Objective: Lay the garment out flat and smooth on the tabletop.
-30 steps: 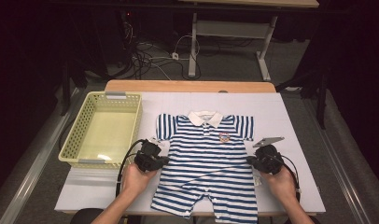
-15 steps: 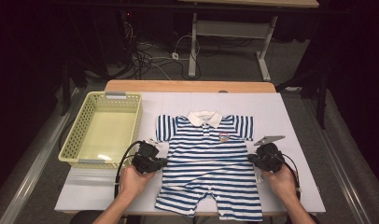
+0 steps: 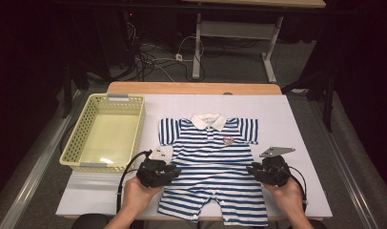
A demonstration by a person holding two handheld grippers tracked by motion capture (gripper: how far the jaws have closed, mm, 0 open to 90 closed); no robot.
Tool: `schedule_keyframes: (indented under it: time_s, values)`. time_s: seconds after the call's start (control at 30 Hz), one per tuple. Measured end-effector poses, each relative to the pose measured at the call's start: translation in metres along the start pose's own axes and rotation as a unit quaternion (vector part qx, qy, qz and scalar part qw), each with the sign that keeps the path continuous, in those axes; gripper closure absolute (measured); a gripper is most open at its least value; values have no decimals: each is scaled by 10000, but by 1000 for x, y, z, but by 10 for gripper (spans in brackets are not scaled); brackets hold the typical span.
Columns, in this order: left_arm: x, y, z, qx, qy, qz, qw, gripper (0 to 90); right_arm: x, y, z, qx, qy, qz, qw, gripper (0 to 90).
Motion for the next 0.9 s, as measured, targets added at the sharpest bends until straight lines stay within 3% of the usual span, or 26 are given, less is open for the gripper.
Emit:
schedule_keyframes:
  time_s: [0.13,0.27,0.33,0.43,0.53,0.63,0.7,0.77,0.83,0.9]
  values:
    - [-20,-2,2,87,-118,262,9995,684,13,-3,-5,-97,169,-87,9998,670]
    - [-31,-5,14,398,-294,329,9982,791,28,-7,-1,89,348,-315,9989,698]
    - [-37,-6,18,558,-286,423,9971,841,31,-6,4,151,351,-360,9986,702]
    - [-45,-8,20,588,-235,567,9964,848,32,-5,6,169,344,-411,9984,705]
    - [-47,-12,25,661,-191,634,9956,843,32,-5,7,194,331,-449,9983,705]
    - [-41,-15,34,869,-44,579,9945,754,31,-4,8,202,337,-448,9982,703]
    - [-38,-16,35,799,-119,474,9956,725,29,-4,8,181,345,-436,9983,696]
    - [-40,-16,36,782,-10,557,9954,718,27,-4,7,164,322,-416,9985,692]
    - [-45,-17,37,790,146,719,9942,727,25,-5,7,150,315,-387,9986,686]
    - [-48,-16,38,851,103,721,9937,863,23,-5,8,171,308,-374,9987,681]
Point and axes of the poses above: each handheld gripper's, and its own axes: z roughly forward along the jaws, y roughly out of its top, x roughly to its left, the point moved 1 cm from there along z, roughly forward along the jaws
